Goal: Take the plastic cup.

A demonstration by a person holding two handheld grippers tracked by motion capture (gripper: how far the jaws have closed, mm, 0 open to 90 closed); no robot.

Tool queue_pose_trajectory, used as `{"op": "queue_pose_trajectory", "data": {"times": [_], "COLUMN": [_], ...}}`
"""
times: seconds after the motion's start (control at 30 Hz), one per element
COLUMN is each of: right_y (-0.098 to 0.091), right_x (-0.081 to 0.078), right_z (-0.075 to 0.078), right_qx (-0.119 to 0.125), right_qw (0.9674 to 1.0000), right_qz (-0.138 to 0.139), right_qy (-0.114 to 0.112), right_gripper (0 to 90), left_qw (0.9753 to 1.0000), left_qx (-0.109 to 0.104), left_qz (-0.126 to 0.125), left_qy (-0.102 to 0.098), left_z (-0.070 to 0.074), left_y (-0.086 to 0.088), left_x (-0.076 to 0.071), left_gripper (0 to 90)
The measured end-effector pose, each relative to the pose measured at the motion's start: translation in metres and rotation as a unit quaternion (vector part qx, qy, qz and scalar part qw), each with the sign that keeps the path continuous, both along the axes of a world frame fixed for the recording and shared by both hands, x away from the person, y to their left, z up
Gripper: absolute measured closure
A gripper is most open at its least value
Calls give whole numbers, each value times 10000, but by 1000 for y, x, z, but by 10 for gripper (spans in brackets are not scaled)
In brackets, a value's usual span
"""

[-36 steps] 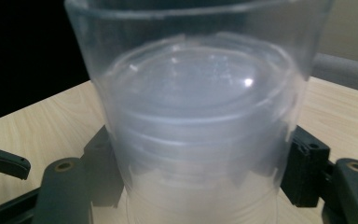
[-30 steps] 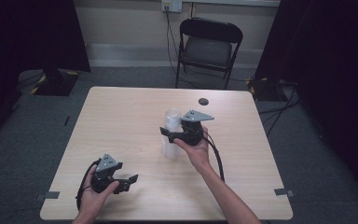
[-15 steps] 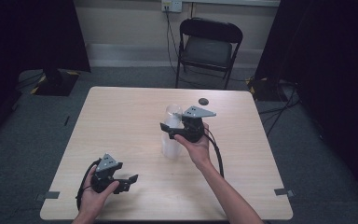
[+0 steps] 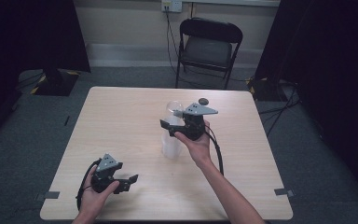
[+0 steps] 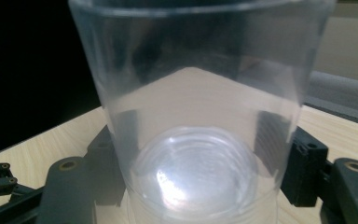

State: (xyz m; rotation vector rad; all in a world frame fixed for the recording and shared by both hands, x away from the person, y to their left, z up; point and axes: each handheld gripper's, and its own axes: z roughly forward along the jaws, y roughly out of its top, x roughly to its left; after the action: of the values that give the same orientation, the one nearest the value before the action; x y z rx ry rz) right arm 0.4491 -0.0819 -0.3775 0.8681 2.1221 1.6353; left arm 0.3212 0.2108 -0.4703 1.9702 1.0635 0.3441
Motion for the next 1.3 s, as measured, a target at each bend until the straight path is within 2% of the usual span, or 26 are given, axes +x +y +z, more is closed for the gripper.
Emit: {"op": "queue_pose_trajectory", "data": {"times": [0.4,0.57,0.83,0.93,1.3], "right_y": [-4,-6,-13,-20,-42], "right_x": [-1,-2,-3,-6,-19], "right_z": [17,21,25,27,34], "right_qx": [170,203,283,423,529], "right_qw": [9998,9998,9996,9991,9984], "right_qz": [29,18,44,54,116], "right_qy": [-100,-60,6,70,144], "right_gripper": [320,321,322,323,331], "left_qw": [10000,10000,10000,9999,9999], "left_qx": [30,16,38,44,13], "left_qz": [15,85,47,8,39], "left_qy": [-37,-42,-72,-128,-139], "left_z": [0,0,0,1,0], "left_y": [-1,1,0,-1,0], "left_x": [0,1,0,-1,0], "left_gripper": [184,184,184,184,184]}}
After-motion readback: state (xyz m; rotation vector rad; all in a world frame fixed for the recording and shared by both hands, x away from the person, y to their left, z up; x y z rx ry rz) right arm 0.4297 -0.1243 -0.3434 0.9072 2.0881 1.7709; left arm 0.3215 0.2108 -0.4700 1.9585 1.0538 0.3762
